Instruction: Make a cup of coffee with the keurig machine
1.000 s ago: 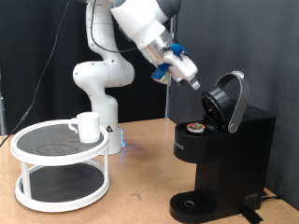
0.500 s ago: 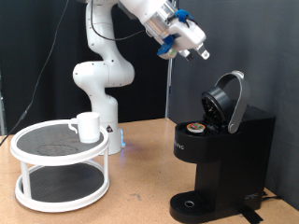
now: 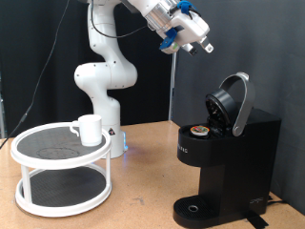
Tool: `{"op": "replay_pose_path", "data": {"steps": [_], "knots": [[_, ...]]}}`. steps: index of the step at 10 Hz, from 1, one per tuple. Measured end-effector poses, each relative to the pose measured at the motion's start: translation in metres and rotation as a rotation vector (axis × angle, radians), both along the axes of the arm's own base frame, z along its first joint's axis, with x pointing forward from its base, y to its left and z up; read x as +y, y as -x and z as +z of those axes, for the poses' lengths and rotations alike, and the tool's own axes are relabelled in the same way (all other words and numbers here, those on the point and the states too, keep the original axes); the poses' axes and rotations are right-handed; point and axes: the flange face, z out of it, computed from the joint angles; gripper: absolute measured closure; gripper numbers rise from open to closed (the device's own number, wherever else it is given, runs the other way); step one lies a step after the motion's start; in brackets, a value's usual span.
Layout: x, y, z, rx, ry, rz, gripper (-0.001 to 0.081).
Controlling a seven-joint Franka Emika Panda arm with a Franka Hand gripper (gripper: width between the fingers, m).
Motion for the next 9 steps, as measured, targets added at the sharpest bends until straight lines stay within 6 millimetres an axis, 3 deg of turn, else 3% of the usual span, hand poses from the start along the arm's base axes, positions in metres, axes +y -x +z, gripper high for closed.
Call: {"op": "replay_pose_path", "data": {"steps": [5,9], "knots": [[0.074,-0.013,0.006,0.058,-0.008,-0.010,0.0072],[0.137,-0.022,-0.002,0.064,0.077,0.009,0.0072]]}}
